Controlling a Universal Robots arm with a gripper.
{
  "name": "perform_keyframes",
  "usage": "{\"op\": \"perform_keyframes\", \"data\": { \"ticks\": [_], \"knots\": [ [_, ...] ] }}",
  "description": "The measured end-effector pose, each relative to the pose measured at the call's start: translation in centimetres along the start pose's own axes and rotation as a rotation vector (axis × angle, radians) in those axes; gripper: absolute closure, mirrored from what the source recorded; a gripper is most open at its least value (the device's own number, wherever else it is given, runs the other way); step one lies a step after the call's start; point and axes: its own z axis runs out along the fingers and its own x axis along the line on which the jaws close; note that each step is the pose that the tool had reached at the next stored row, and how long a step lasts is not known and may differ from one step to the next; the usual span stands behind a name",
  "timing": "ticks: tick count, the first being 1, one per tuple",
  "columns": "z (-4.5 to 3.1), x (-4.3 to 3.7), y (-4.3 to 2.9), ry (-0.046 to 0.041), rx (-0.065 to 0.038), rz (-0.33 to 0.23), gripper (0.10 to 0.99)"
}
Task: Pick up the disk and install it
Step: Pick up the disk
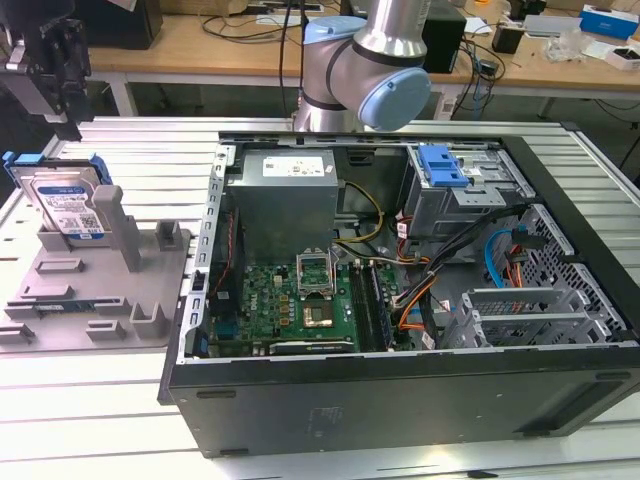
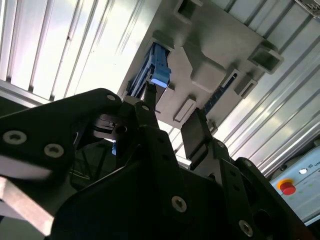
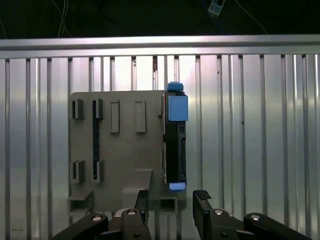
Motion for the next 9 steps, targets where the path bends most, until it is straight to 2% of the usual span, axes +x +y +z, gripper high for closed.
{"op": "perform_keyframes", "data": {
  "ticks": [7,8,9],
  "knots": [
    [0.04,-0.61,0.04,0.0020,0.001,-0.027,0.604],
    [0.07,-0.68,0.04,0.0022,0.003,-0.034,0.604],
    [0.14,-0.76,0.07,0.0024,0.009,-0.040,0.604]
  ]
}}
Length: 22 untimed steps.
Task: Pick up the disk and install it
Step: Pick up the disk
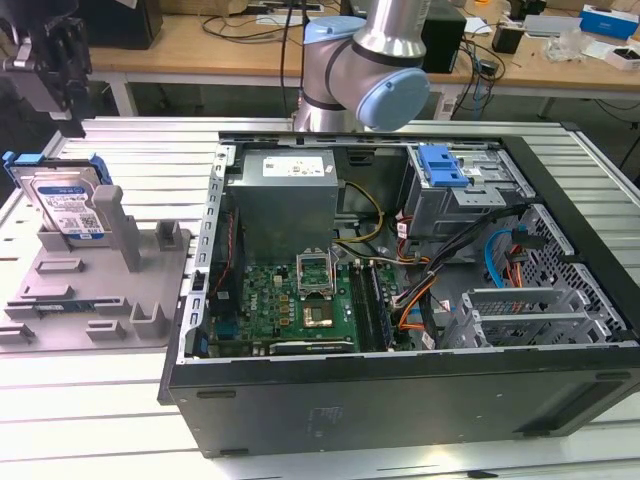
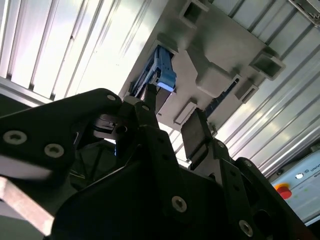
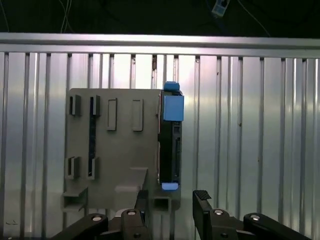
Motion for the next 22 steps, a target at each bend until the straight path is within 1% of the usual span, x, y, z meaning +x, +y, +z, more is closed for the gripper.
{"op": "perform_keyframes", "data": {
  "ticks": [1,2,3,4,5,6,8,10,11,12,14,16,20,22],
  "knots": [
    [0.03,-0.01,0.02,0.0002,0.007,-0.001,0.604],
    [0.05,-0.02,0.06,0.0005,0.017,-0.002,0.604],
    [0.08,-0.03,0.20,0.0010,0.033,-0.001,0.604],
    [0.13,-0.05,0.62,0.0014,0.048,-0.001,0.604],
    [0.18,-0.06,0.95,0.0011,0.052,-0.001,0.604],
    [0.21,-0.07,1.27,0.0011,0.054,-0.001,0.604],
    [0.32,-0.14,2.26,0.0010,0.058,-0.001,0.604],
    [0.38,-0.20,2.96,0.0009,0.059,-0.001,0.604],
    [0.44,-0.31,3.78,0.0010,0.059,-0.001,0.604],
    [0.51,-0.41,4.40,0.0009,0.060,-0.001,0.604],
    [0.57,-0.61,5.14,0.0010,0.059,-0.001,0.604],
    [0.61,-0.79,5.47,0.0009,0.060,-0.001,0.604],
    [0.61,-0.82,5.51,0.0010,0.060,0.000,0.604],
    [0.61,-0.86,5.69,0.0010,0.059,0.000,0.604]
  ]
}}
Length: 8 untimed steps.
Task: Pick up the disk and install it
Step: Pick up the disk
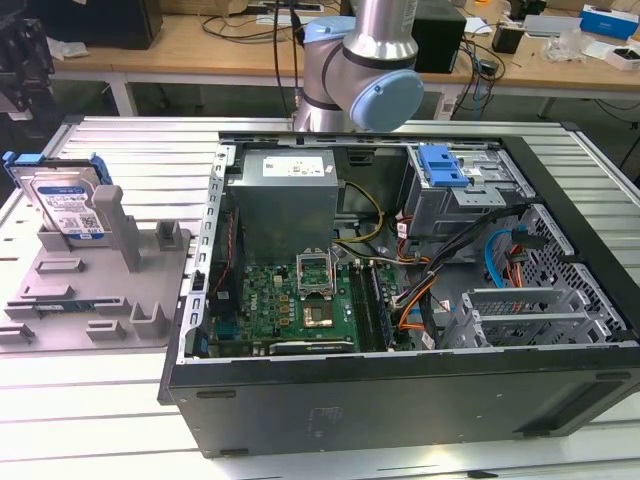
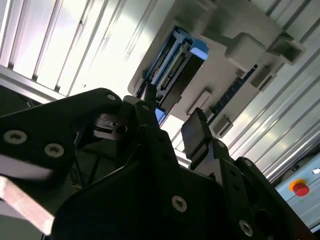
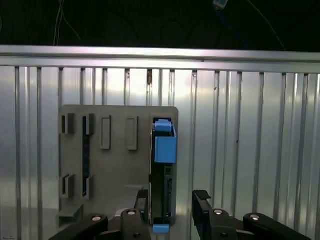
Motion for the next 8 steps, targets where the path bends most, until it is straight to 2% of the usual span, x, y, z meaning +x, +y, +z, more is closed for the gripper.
{"op": "perform_keyframes", "data": {
  "ticks": [5,8],
  "knots": [
    [0.01,-0.01,0.20,-0.0010,-0.011,0.000,0.604],
    [0.06,-0.01,0.20,-0.0009,-0.012,0.000,0.604]
  ]
}}
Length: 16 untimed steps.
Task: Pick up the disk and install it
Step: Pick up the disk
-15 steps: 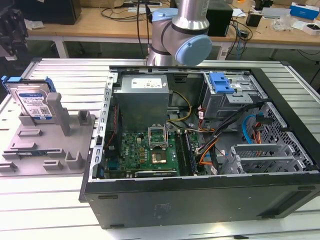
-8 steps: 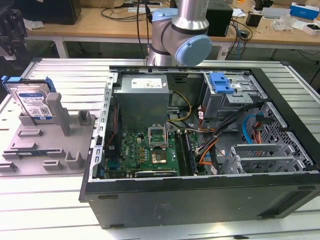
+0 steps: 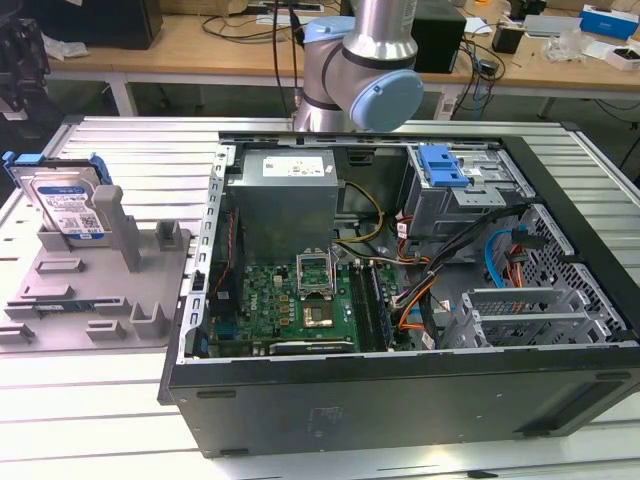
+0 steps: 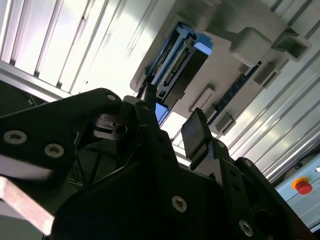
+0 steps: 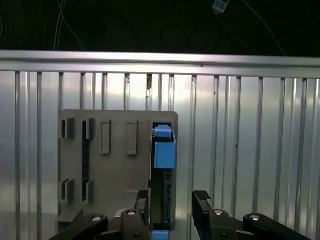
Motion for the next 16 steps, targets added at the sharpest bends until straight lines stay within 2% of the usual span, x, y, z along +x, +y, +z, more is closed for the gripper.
{"op": "perform_keyframes", "data": {
  "ticks": [4,11,16],
  "knots": [
    [0.16,0.00,0.12,-0.0002,0.000,0.000,0.604],
    [0.33,-0.02,1.22,-0.0055,0.000,0.000,0.604],
    [0.40,-0.05,1.43,-0.0049,0.000,0.000,0.604]
  ]
}}
